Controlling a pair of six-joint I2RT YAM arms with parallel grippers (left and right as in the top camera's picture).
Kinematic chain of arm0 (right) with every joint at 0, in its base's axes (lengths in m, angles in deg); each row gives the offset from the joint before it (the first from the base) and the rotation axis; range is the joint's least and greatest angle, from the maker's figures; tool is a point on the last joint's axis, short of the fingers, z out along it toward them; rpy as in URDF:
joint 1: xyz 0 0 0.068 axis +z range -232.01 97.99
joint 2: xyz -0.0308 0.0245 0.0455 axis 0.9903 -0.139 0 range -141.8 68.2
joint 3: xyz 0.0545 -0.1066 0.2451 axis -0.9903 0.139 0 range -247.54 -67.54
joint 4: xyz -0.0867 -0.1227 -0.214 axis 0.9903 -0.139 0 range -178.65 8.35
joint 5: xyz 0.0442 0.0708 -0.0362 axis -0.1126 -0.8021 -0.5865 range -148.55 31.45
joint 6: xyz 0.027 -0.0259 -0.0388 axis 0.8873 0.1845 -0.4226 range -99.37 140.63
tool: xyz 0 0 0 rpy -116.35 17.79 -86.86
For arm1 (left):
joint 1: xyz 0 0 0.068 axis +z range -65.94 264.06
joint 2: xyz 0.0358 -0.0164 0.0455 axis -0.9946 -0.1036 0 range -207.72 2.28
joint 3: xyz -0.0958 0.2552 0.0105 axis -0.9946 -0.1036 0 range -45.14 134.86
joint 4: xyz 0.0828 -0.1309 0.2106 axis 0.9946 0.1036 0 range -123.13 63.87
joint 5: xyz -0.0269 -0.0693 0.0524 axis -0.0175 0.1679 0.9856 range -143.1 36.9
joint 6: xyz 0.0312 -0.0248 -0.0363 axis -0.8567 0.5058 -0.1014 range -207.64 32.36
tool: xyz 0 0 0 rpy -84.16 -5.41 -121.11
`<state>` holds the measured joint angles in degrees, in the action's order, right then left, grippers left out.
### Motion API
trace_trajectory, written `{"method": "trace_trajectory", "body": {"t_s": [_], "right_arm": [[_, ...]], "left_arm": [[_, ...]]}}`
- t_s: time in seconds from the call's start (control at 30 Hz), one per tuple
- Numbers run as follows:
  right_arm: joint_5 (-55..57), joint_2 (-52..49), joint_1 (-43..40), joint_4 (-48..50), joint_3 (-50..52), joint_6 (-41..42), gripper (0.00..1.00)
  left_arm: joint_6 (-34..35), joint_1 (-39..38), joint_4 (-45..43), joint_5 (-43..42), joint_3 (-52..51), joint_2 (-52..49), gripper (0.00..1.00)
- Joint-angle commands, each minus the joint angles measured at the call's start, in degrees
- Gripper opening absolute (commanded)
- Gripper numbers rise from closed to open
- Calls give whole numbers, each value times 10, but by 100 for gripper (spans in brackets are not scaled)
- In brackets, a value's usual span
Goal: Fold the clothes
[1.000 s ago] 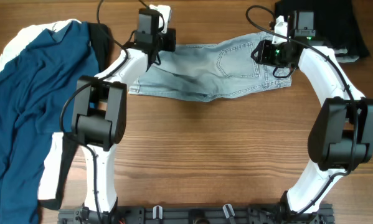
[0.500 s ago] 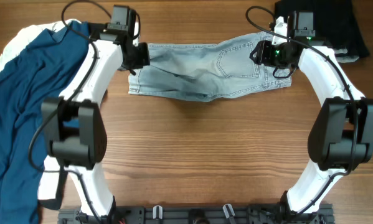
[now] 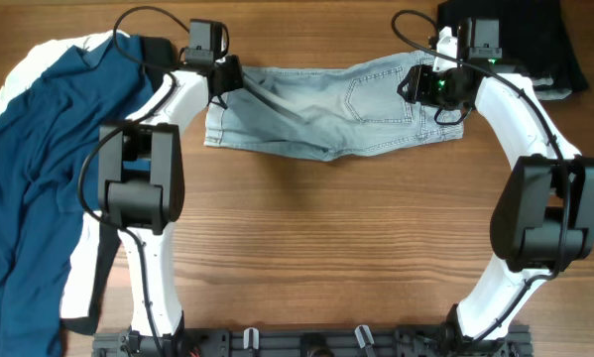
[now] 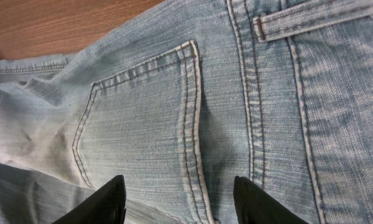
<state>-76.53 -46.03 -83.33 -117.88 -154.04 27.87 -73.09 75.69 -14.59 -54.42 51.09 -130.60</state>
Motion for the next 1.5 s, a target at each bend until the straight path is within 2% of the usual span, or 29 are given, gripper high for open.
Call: {"method": "trace_trajectory", "body": {"t_s": [0.0,0.1,0.23,0.33,0.5,0.67,0.77,0.93,1.03,1.17,1.33,1.47], "right_arm": [[37,-10,-3,-1,-4,5,62],[51,-10,-22,2,-4,-2,75],[51,-10,-47,3,-4,-42,80],[49,-32,-61,-8,-4,-63,84],[38,-90,-61,-16,-4,-84,85],[55,-92,-65,-20,-4,-86,85],[42,-92,-65,-29,-4,-86,85],[31,-92,-65,-30,-4,-56,86],[31,-92,-68,-36,-4,-56,86],[1,-92,-80,-43,-5,-54,90],[-3,-92,-80,-47,-5,-61,91],[-5,-92,-80,-40,6,-62,93]], "left_arm": [[14,17,110,-17,-7,-42,4],[14,36,262,-81,8,5,4],[7,40,362,-188,8,30,4],[7,29,413,-195,5,29,4],[-26,42,497,-198,5,32,4],[-26,27,491,-222,3,30,4],[-11,15,398,-228,-50,27,4],[0,67,333,-235,-104,26,4],[-2,118,327,-184,-113,24,4],[-82,196,322,-152,-113,24,4],[-146,228,312,-132,-113,24,4],[-146,229,293,-71,-113,24,4]]}}
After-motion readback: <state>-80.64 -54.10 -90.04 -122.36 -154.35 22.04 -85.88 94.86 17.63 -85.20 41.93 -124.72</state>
